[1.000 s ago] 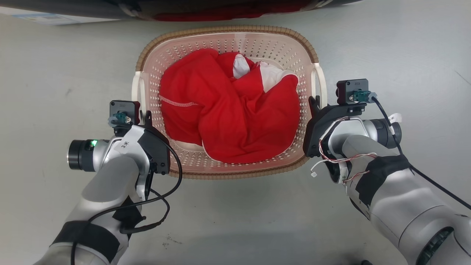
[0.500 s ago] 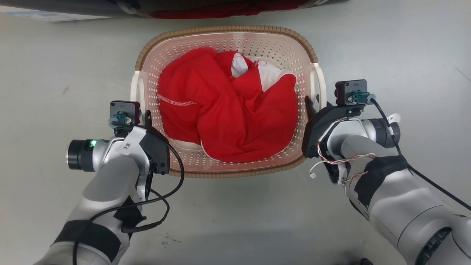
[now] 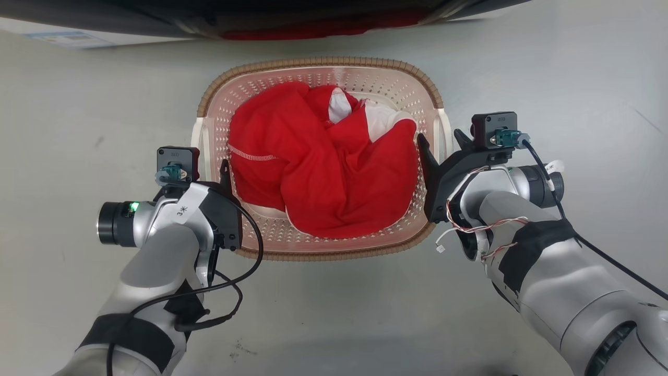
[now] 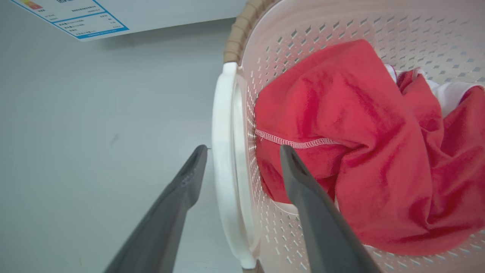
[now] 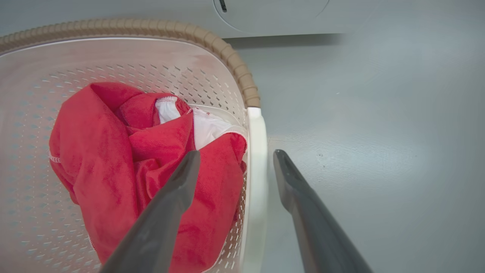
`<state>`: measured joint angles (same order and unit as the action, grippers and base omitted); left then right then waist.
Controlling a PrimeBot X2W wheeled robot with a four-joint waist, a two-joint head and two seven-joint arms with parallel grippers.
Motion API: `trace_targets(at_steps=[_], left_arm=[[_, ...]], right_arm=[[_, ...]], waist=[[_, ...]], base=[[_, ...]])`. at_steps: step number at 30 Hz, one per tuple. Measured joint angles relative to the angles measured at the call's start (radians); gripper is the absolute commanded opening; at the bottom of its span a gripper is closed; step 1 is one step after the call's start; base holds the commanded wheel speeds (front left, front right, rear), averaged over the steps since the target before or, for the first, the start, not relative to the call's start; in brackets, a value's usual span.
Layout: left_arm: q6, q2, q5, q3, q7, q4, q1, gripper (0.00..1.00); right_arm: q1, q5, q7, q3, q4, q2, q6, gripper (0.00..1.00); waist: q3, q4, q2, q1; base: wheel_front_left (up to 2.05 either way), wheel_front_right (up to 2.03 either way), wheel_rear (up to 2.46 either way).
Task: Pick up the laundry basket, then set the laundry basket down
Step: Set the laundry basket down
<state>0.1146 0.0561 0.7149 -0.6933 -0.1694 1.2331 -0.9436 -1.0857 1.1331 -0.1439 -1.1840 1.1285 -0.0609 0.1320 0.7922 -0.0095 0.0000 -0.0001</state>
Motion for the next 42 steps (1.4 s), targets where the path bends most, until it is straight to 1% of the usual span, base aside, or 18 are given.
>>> trace_targets(at_steps=[7, 13, 18, 23, 29, 33, 42], left_arm=[[-0.002, 0.000, 0.006, 0.008, -0.036, 0.002, 0.007, 1.00], [-0.028, -0.001, 0.014, 0.020, -0.066, -0.016, 0.015, 1.00], [-0.036, -0.001, 0.019, 0.034, -0.079, -0.034, 0.064, 1.00], [-0.037, -0.001, 0.019, 0.042, -0.080, -0.065, 0.113, 1.00], [-0.034, 0.012, 0.016, 0.077, -0.080, -0.151, 0.200, 1.00], [-0.017, 0.032, 0.003, 0.109, -0.080, -0.225, 0.302, 1.00], [0.000, 0.053, -0.061, 0.155, -0.080, -0.385, 0.491, 1.00]], right_arm=[[0.005, 0.004, -0.036, 0.009, 0.023, 0.000, 0.000, 1.00], [0.010, 0.003, -0.075, 0.012, 0.026, 0.000, 0.000, 1.00], [0.023, 0.001, -0.096, 0.013, 0.026, 0.001, 0.000, 1.00], [0.070, -0.007, -0.105, 0.026, 0.028, 0.001, 0.000, 1.00], [0.147, -0.008, -0.105, 0.070, 0.019, 0.002, 0.000, 1.00], [0.214, -0.021, -0.105, 0.117, -0.008, 0.000, 0.000, 1.00], [0.356, -0.082, -0.105, 0.209, -0.086, -0.024, 0.000, 1.00]], waist=[[-0.049, -0.004, 0.0000, 0.0000], [-0.112, -0.009, 0.0000, 0.0000], [-0.178, -0.014, -0.0001, -0.0001], [-0.247, -0.018, -0.0001, -0.0001], [-0.335, -0.018, -0.0001, -0.0001], [-0.409, -0.017, -0.0001, -0.0002], [-0.544, -0.013, -0.0001, -0.0001]], base=[[0.00, 0.00, 0.00], [0.00, 0.00, 0.00], [0.00, 0.00, 0.00], [0.00, 0.00, 0.00], [0.00, 0.00, 0.00], [0.00, 0.00, 0.00], [0.00, 0.00, 0.00]])
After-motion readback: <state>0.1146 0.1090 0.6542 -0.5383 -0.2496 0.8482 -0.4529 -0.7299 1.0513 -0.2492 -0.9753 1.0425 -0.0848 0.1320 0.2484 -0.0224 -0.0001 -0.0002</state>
